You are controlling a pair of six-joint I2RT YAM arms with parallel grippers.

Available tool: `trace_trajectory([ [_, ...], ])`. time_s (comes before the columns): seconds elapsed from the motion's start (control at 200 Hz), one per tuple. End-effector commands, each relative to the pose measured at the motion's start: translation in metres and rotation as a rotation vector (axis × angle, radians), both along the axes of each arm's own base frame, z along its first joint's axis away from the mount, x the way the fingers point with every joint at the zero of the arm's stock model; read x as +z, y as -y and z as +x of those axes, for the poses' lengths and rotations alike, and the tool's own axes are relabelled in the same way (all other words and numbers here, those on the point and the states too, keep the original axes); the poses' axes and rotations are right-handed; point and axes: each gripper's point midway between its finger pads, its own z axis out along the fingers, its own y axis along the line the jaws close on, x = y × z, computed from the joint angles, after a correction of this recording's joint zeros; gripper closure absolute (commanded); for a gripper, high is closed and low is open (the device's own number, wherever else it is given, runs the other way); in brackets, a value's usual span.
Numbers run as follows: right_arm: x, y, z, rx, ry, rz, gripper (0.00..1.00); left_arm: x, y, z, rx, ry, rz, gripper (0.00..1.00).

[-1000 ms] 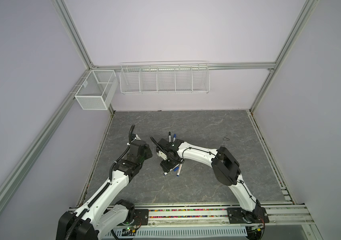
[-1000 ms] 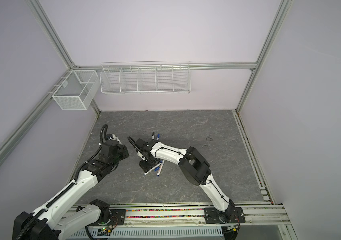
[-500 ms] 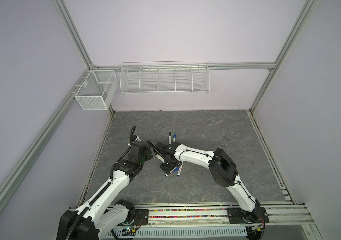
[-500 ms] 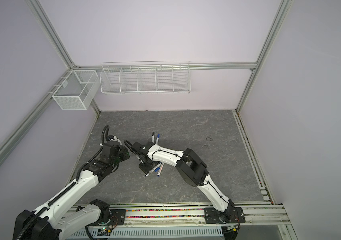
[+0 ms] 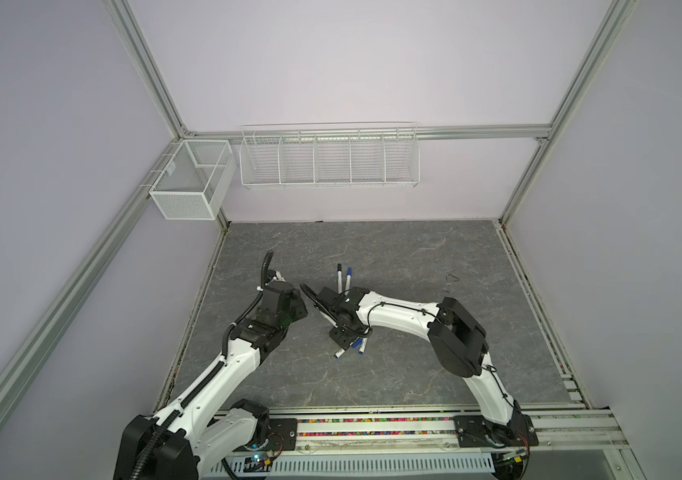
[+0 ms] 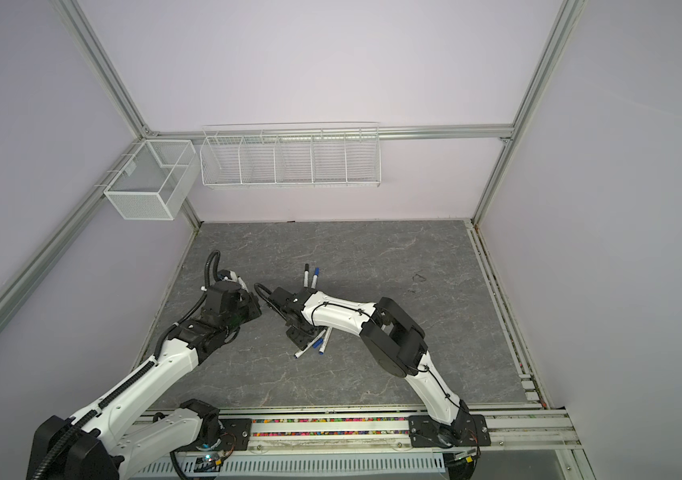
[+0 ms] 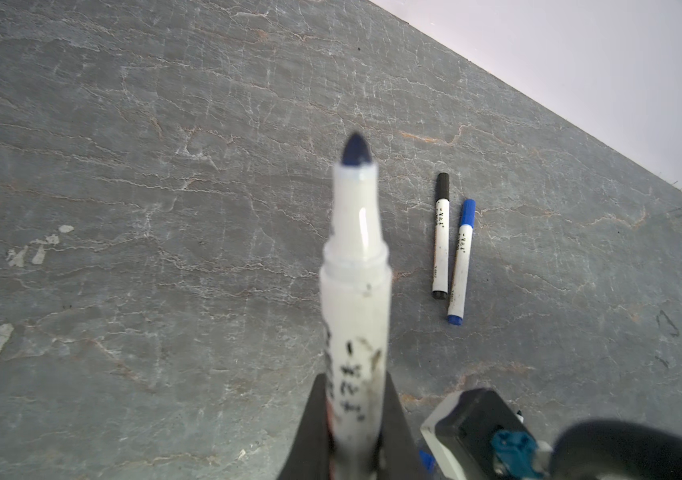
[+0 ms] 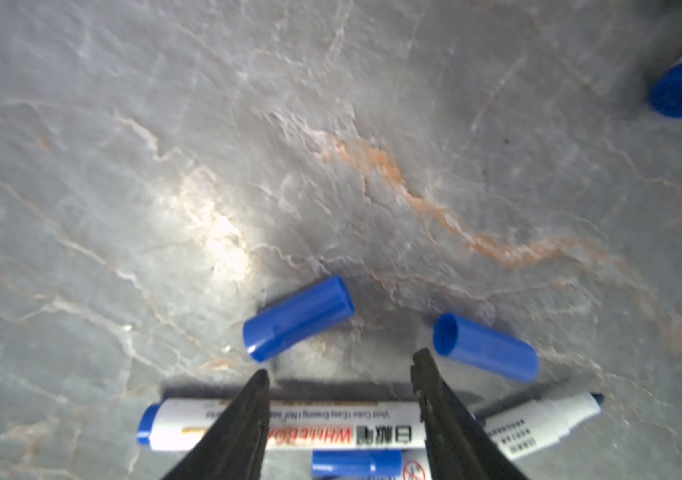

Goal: Insert the pens into the pen caps
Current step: 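Lower the right gripper onto a blue cap and grasp it upright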

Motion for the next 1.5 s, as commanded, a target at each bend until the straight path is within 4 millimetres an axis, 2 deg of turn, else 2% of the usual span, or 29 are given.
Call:
trace_trajectory([
  [0.0,0.026,-0.012,-0.004,0.028,0.0,0.103,0.41,-0.003,0.001,0.001,0.004,-0.003,-0.019,1.0],
  [0.225,0.015,-0.02,-0.016,0.004,-0.12,0.143,0.42,-0.003,0.0,0.0,0.003,-0.001,-0.019,1.0],
  [0.4,0.007,-0.02,-0.011,-0.049,-0.183,0.153,0.43,-0.001,-0.001,-0.001,0.008,0.009,-0.02,1.0],
  [0.705,-0.003,-0.036,-0.005,-0.05,-0.248,0.175,0.42,0.002,-0.005,-0.002,0.017,0.024,-0.011,1.0],
  [0.945,-0.017,-0.032,0.003,-0.077,-0.234,0.095,0.44,0.006,-0.006,-0.002,0.013,0.036,0.0,1.0],
  [1.035,-0.019,-0.033,0.008,-0.079,-0.204,0.081,0.48,0.005,-0.006,-0.002,0.012,0.036,0.003,1.0],
  [1.065,-0.021,-0.026,0.005,-0.081,-0.211,0.047,0.5,0.005,-0.006,-0.001,0.012,0.036,0.003,1.0],
  [1.269,-0.029,-0.02,0.008,-0.068,-0.172,-0.026,0.64,0.004,-0.005,-0.001,0.008,0.035,0.003,1.0],
  [1.494,-0.031,-0.017,0.009,-0.049,-0.135,-0.064,0.73,0.005,-0.004,0.0,0.006,0.036,-0.003,1.0],
])
